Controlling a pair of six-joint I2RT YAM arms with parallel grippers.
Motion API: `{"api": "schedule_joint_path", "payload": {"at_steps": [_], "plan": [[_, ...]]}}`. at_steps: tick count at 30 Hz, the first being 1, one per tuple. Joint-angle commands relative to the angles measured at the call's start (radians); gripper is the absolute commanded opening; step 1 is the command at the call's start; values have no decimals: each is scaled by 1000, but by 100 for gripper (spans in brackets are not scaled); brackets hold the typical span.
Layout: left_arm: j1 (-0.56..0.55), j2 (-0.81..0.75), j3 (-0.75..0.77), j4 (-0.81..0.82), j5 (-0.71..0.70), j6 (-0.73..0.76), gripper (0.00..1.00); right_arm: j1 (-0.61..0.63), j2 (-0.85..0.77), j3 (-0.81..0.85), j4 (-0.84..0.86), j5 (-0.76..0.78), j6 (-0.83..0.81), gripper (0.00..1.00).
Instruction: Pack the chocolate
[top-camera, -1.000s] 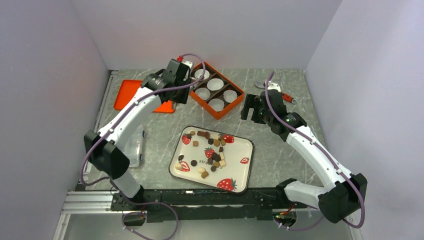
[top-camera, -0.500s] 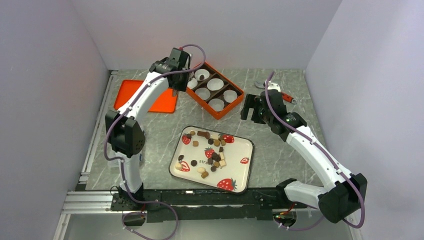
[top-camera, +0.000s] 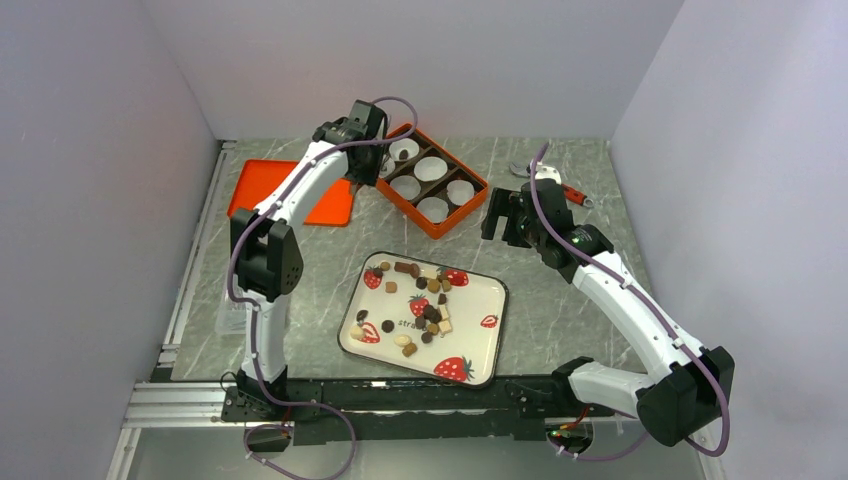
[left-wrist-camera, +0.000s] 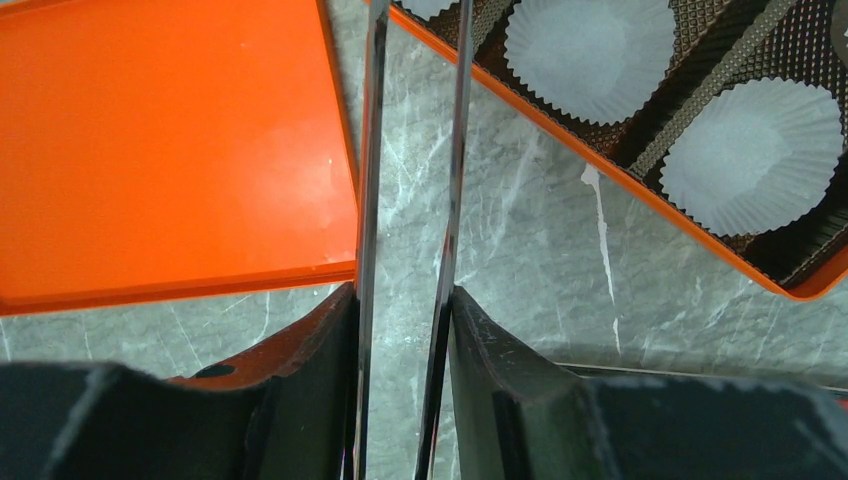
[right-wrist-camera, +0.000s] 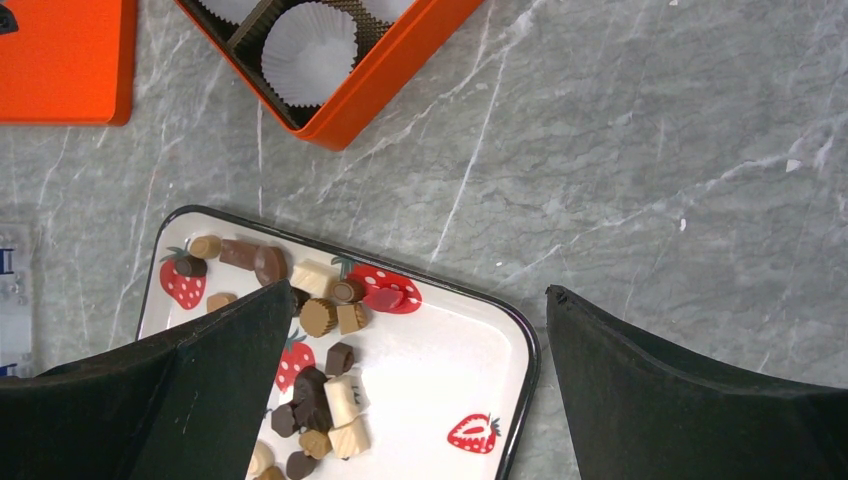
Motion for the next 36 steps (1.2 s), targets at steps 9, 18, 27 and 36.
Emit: {"api": "schedule_joint_path", "payload": {"at_steps": [9, 18, 27, 36], "plan": [[7, 5, 67, 25, -32, 22, 42, -6, -10, 34, 3, 10, -18, 100], [6, -104, 46, 26, -4, 12, 42, -6, -1, 40, 8, 7, -15, 100], [-28, -336, -177, 53, 49, -23, 42, -7, 10, 47, 20, -2, -12, 100], [-125, -562, -433, 36, 34, -56, 42, -7, 5, 42, 16, -7, -6, 100]]}}
